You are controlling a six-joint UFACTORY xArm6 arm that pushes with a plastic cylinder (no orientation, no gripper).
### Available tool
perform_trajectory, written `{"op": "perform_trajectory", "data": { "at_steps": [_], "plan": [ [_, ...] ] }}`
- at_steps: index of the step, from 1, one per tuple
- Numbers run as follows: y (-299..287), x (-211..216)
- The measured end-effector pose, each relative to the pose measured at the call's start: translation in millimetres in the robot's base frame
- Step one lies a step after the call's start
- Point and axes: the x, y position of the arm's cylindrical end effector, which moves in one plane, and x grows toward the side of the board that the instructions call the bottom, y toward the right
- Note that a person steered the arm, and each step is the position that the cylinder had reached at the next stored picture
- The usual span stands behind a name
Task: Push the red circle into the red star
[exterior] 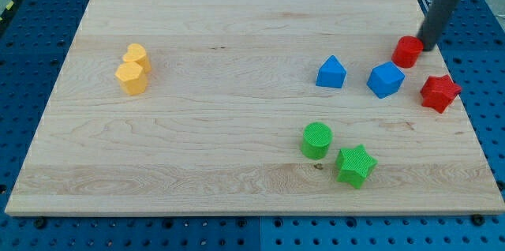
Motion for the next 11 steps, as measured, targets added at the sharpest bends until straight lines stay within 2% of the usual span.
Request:
{"op": "perform_trajectory", "data": {
  "at_steps": [1, 2, 3, 4, 5, 6, 7, 9, 11],
  "plan": [
    [-21, -23],
    [-76, -34],
    [-78, -21],
    [-36, 3],
    [-22, 13],
    [-27, -18],
    [4, -30],
    [21, 27],
    [13, 42]
  ]
}}
